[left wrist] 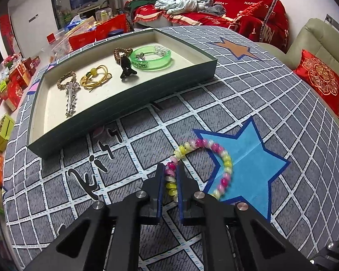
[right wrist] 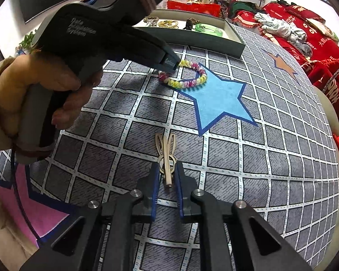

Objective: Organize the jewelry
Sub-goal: 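Grasp the tan hair tie with the right tool while the left tool grasps the pastel beaded bracelet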

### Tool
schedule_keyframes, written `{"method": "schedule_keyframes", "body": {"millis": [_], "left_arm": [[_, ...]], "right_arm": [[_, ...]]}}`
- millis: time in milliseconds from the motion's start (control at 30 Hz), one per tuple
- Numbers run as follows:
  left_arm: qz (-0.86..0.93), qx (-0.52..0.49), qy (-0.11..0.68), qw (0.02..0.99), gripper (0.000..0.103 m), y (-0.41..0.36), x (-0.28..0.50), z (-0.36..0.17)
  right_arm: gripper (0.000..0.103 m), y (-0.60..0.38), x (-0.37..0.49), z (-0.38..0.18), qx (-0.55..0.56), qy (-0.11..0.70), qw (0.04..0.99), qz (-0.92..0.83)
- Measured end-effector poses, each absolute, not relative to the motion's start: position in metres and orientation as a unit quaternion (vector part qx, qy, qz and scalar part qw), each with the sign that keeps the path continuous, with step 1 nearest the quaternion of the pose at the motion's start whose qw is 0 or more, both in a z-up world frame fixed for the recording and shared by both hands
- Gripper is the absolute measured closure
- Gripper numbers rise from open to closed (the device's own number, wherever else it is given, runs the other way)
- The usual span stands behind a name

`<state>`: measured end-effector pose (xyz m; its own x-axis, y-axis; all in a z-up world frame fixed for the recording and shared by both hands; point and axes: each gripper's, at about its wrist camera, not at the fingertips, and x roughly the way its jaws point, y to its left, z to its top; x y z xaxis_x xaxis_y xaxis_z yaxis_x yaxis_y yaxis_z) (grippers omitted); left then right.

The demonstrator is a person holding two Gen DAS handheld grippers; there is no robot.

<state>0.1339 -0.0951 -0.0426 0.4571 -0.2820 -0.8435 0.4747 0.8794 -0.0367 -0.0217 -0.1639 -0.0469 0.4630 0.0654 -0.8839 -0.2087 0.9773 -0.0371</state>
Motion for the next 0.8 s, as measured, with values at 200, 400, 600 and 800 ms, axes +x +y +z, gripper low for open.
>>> {"method": "schedule_keyframes", "body": {"millis": [200,400,600,800], "left_arm": [[-0.235,0.082,0.476,0.844,0.076,-0.086,0.129,-0.041],[-0.244,0.065,0.473,0.844,0.076,-0.078,0.124,-0.033],[-0.251,0.061,0.461,0.849,0.076,-0.071,0.119,-0.021],[-0.236,0.072,0.466,0.850,0.076,-0.077,0.123,-0.026]], "right_arm": [[0.094,-0.186,-0.019,-0.042,-0.012,0.506,0.860,0.073],[0.094,-0.204,-0.014,-0.036,0.026,0.500,0.863,0.064],[0.094,-0.211,-0.010,-0.035,0.042,0.497,0.865,0.059],[0.094,-0.211,-0.010,-0.035,0.046,0.495,0.866,0.061]]}}
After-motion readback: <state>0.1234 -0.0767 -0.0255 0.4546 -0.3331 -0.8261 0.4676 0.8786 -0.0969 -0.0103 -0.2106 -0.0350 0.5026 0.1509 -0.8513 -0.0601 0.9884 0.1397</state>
